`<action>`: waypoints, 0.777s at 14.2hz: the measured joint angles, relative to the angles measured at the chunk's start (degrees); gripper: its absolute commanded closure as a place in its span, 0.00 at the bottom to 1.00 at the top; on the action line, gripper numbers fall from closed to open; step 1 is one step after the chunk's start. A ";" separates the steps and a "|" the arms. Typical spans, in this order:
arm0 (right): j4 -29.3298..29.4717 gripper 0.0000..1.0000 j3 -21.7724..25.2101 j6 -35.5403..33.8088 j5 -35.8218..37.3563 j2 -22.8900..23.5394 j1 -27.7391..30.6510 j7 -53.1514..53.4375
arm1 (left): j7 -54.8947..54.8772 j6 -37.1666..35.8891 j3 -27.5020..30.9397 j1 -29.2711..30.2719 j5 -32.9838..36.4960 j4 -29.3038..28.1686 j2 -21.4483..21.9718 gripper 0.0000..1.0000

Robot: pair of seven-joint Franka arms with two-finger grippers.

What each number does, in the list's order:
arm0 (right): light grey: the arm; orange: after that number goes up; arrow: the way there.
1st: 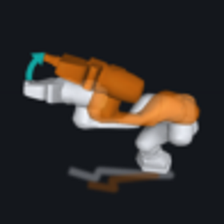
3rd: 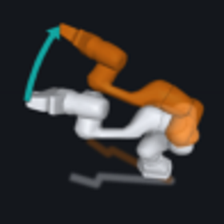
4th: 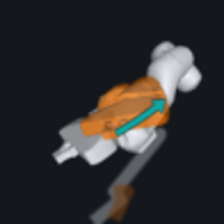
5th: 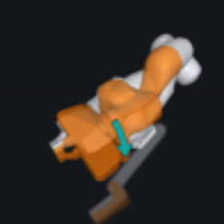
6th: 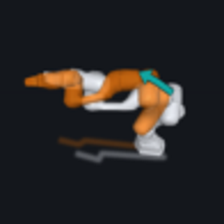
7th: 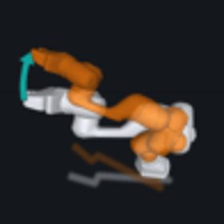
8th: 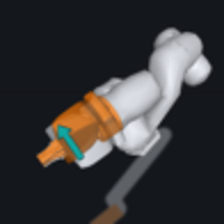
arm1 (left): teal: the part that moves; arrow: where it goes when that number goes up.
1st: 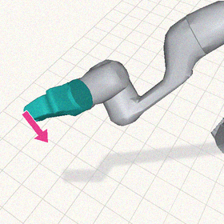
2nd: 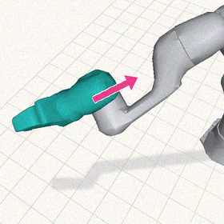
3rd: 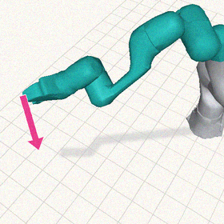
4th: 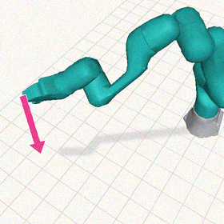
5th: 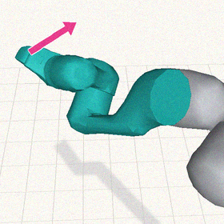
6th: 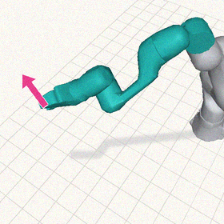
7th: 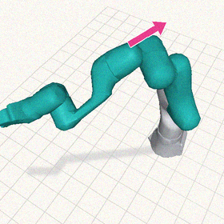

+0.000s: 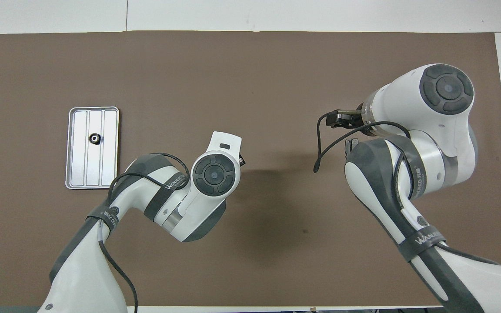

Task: Place bearing gear from tray to pile
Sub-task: 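Carry the bearing to the table center and release it with the left gripper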

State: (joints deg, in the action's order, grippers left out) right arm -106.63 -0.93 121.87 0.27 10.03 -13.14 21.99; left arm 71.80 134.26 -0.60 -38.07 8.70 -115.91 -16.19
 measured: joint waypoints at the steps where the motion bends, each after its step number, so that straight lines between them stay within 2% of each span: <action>1: 0.00 0.00 0.00 0.00 0.00 0.00 0.00 0.00 | 0.15 0.36 0.17 0.01 0.15 -0.12 -0.37 1.00; 6: 0.00 0.00 -0.03 0.00 0.00 0.00 -0.02 0.00 | 0.37 4.58 0.40 0.09 0.32 -2.88 -0.49 1.00; 7: 0.00 0.00 -0.03 0.00 0.00 0.00 -0.03 0.00 | 0.38 4.91 0.42 0.11 0.33 -2.96 -0.46 0.63; 8: 0.00 0.00 -0.04 0.00 0.00 0.00 -0.03 0.00 | 0.38 5.47 0.47 0.15 0.35 -3.03 -0.48 0.11; 9: 0.00 0.00 -0.04 0.00 0.00 0.00 -0.04 0.00 | 0.35 5.70 0.58 0.19 0.39 -3.06 -0.51 0.00; 11: 0.00 0.00 -0.05 0.00 0.00 0.00 -0.04 0.00 | -0.73 5.56 1.04 0.39 0.58 -2.80 -0.41 0.00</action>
State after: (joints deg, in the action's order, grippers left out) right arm -106.63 -0.98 121.87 0.27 10.03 -13.18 21.99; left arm 71.08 139.82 0.44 -37.68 9.28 -118.71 -16.60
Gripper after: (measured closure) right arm 0.000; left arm 0.480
